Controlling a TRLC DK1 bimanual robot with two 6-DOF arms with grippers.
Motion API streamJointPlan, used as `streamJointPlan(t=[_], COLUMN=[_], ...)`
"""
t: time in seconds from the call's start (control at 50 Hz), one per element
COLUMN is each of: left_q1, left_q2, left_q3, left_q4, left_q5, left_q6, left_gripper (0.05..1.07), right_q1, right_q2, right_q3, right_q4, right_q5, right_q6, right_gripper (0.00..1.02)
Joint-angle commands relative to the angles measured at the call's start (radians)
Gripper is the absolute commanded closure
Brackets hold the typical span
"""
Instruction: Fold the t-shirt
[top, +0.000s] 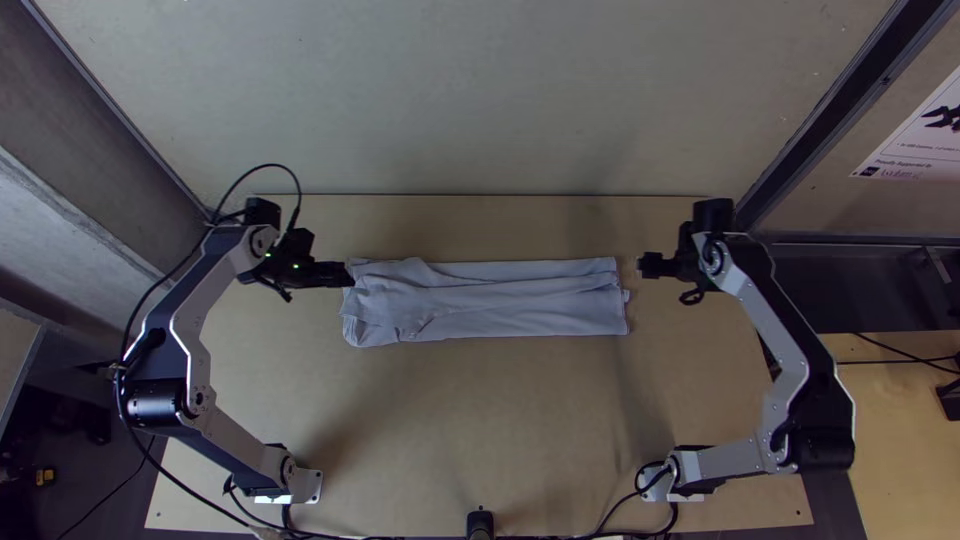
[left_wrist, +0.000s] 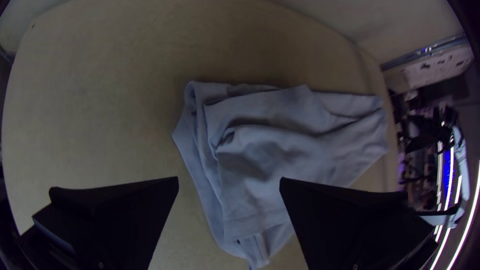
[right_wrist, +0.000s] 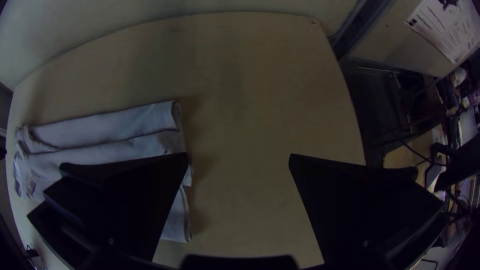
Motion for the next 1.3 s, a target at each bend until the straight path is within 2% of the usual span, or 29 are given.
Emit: streamJointPlan(t=[0.0, 0.22, 0.38, 0.56, 0.84, 1.02, 1.28], left_q1=[0.063, 0.166, 0.196, 0.23, 0.244, 0.206, 0.074], left_q2=[-0.024, -0.004, 0.033, 0.1, 0.174, 0.194, 0.218], left_q3=[-0.038, -0.095, -0.133, -0.165, -0.19, -0.213, -0.276], left_q4=[-0.029, -0.032, -0.021, -0.001, 0.035, 0.052, 0.189], left_q5=[0.084, 0.276, 0.359, 0.446, 0.446, 0.45, 0.44], left_q6=[-0.006, -0.009, -0.004, 0.006, 0.037, 0.032, -0.078], left_gripper=[0.1, 0.1, 0.1, 0.09, 0.1, 0.1, 0.1], right_q1=[-0.039, -0.108, -0.145, -0.164, -0.157, -0.147, -0.122], right_q2=[-0.065, -0.178, -0.215, -0.246, -0.267, -0.272, -0.275], right_q3=[-0.028, -0.022, -0.011, -0.008, -0.022, -0.03, -0.042], right_q4=[-0.041, -0.038, -0.041, -0.041, -0.043, -0.041, -0.033], right_q5=[-0.024, -0.061, -0.07, -0.082, -0.088, -0.088, -0.088], right_q6=[-0.014, 0.009, 0.046, 0.047, 0.059, 0.063, 0.092], right_gripper=[0.06, 0.03, 0.04, 0.04, 0.04, 0.04, 0.04])
